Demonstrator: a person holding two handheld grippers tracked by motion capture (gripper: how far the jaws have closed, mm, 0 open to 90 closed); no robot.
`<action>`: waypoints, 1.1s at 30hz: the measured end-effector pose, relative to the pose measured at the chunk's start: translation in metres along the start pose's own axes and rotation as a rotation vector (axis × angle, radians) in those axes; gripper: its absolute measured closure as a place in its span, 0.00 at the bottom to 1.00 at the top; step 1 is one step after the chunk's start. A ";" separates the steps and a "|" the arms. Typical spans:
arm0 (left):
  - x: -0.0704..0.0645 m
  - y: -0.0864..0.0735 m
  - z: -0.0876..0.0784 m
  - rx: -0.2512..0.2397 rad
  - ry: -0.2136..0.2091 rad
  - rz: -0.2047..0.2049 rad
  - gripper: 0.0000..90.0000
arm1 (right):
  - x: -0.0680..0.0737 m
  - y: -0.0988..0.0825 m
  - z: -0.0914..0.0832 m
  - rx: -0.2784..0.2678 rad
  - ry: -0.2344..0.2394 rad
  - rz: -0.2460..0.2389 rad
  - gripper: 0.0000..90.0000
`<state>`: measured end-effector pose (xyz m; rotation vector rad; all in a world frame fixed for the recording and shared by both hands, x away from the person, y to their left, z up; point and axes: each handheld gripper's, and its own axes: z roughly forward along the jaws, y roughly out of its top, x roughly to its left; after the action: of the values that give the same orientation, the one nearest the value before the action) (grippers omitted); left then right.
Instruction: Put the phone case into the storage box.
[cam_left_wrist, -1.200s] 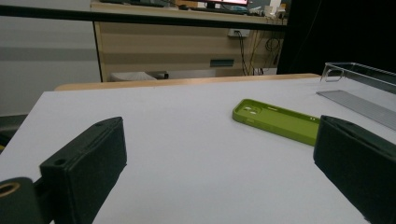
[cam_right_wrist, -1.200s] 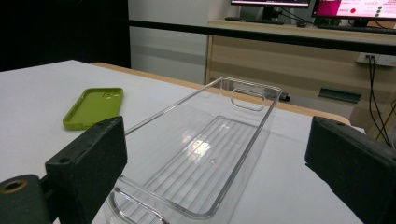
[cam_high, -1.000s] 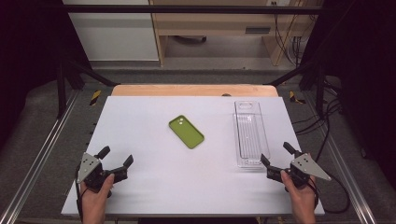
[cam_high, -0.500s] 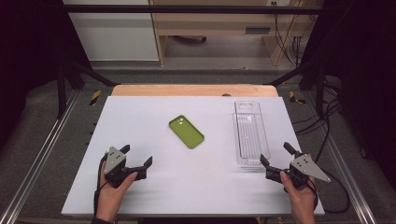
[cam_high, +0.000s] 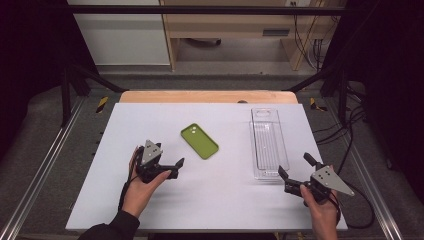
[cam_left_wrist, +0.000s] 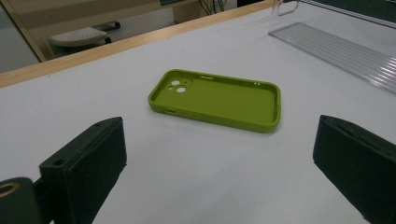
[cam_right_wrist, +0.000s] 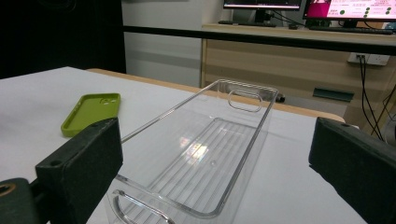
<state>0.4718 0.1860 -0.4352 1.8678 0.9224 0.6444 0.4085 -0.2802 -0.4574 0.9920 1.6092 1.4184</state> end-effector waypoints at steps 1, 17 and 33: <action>0.000 0.001 0.002 0.000 -0.001 0.000 0.02 | 0.000 0.000 0.000 -0.001 -0.002 0.000 0.04; -0.004 0.016 0.029 0.042 -0.026 0.043 0.02 | 0.000 0.000 0.000 0.004 -0.008 0.007 0.03; -0.002 0.025 0.055 0.080 -0.018 0.052 0.03 | -0.001 0.000 -0.001 0.004 -0.008 0.011 0.03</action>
<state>0.5194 0.1494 -0.4366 1.9716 0.9020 0.6296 0.4075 -0.2815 -0.4570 1.0089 1.6034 1.4180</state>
